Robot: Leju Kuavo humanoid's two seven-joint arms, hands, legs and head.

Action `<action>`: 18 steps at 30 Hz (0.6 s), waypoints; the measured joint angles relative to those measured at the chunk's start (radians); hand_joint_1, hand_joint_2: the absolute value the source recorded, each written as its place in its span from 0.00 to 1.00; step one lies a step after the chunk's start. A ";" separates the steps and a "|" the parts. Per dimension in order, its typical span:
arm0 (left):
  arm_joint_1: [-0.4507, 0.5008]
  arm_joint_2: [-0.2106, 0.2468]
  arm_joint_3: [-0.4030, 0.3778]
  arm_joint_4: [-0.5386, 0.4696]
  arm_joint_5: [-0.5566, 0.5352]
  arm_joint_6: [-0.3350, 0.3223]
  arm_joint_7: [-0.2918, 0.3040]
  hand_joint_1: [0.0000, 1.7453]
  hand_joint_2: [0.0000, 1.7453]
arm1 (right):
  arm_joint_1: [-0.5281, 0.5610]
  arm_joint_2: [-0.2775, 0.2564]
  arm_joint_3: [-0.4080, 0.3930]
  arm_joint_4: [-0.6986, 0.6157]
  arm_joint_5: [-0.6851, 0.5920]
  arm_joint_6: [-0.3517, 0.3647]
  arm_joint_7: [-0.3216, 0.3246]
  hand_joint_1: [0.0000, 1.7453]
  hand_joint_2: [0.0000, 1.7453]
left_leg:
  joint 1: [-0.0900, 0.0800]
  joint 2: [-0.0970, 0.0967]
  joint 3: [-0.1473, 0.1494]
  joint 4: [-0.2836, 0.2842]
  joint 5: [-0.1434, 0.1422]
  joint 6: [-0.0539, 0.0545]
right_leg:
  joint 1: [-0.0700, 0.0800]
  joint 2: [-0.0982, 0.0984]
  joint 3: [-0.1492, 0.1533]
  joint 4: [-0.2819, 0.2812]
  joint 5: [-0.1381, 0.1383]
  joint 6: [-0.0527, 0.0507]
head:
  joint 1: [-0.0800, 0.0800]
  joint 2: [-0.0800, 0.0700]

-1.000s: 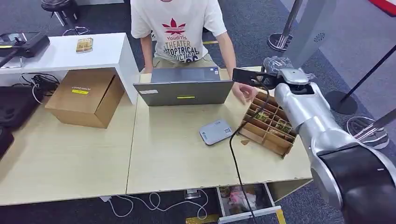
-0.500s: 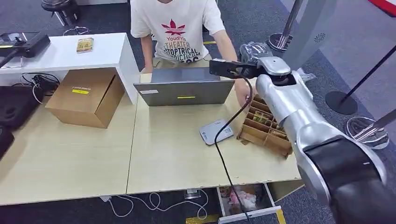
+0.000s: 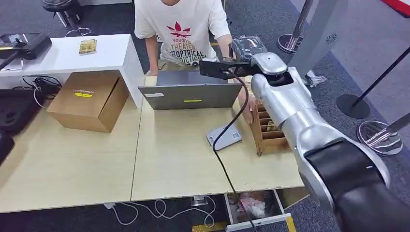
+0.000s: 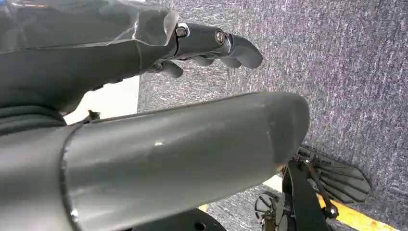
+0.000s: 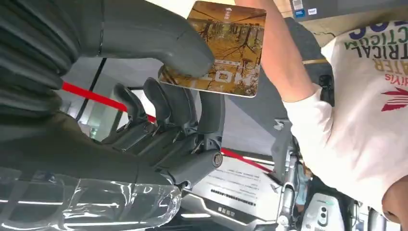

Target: Pass the card to the sensor for recognition and then transmit it.

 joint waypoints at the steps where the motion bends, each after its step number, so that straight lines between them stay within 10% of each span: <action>1: 0.000 0.000 0.000 0.000 0.000 0.000 0.001 0.00 0.00 | 0.000 0.003 0.001 0.000 -0.002 -0.002 0.000 0.88 1.00 | 0.000 0.000 0.000 0.000 0.000 0.000 | 0.000 0.000 0.000 0.000 0.000 0.000 | 0.000 0.000; 18: 0.000 -0.006 0.001 0.000 0.006 0.017 0.018 0.00 0.00 | 0.000 0.061 0.022 0.000 -0.002 -0.028 0.019 1.00 1.00 | 0.000 0.000 0.000 0.000 0.000 0.000 | 0.000 0.000 0.000 0.000 0.000 0.000 | 0.000 0.000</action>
